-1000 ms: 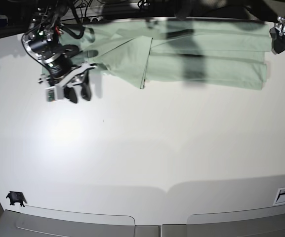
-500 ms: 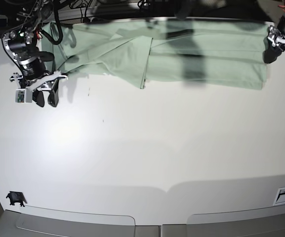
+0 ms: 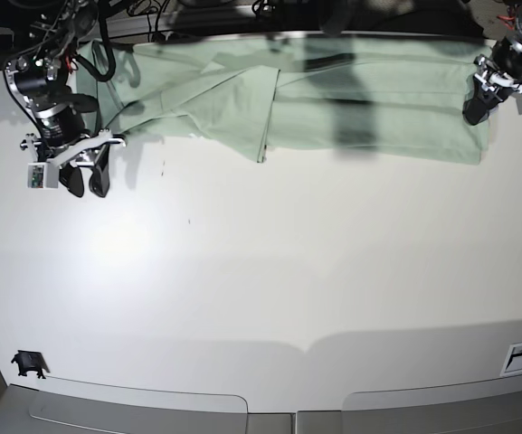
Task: Fold the T-shirt properly
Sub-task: 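Grasp the folded end with the left gripper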
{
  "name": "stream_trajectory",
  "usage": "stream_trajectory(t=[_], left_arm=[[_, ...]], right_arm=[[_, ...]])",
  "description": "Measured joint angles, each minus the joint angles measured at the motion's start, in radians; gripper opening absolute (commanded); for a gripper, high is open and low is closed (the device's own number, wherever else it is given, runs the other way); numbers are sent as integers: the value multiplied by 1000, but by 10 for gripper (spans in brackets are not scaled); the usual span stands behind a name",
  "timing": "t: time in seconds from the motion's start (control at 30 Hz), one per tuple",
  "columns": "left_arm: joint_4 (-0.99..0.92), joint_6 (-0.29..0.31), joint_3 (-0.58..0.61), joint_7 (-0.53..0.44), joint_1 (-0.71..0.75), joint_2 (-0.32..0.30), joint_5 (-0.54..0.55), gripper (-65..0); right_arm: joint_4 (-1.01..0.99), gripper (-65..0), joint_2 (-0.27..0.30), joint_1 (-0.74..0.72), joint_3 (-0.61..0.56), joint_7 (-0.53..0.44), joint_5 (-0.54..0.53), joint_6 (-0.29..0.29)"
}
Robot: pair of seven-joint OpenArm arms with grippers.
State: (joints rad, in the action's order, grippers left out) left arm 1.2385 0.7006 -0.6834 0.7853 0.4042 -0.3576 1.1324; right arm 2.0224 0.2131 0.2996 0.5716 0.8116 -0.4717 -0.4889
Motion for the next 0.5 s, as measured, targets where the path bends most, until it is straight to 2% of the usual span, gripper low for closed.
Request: stream_trajectory(t=[0.3,0.5], left_arm=[[0,0,0,-1,0,0,0,-373],[0,-1,0,-30,0,3,-11,-464]], right_arm=[[0,-411,0,0,0,0,0,0],[0,-411,0,0,0,0,0,0]])
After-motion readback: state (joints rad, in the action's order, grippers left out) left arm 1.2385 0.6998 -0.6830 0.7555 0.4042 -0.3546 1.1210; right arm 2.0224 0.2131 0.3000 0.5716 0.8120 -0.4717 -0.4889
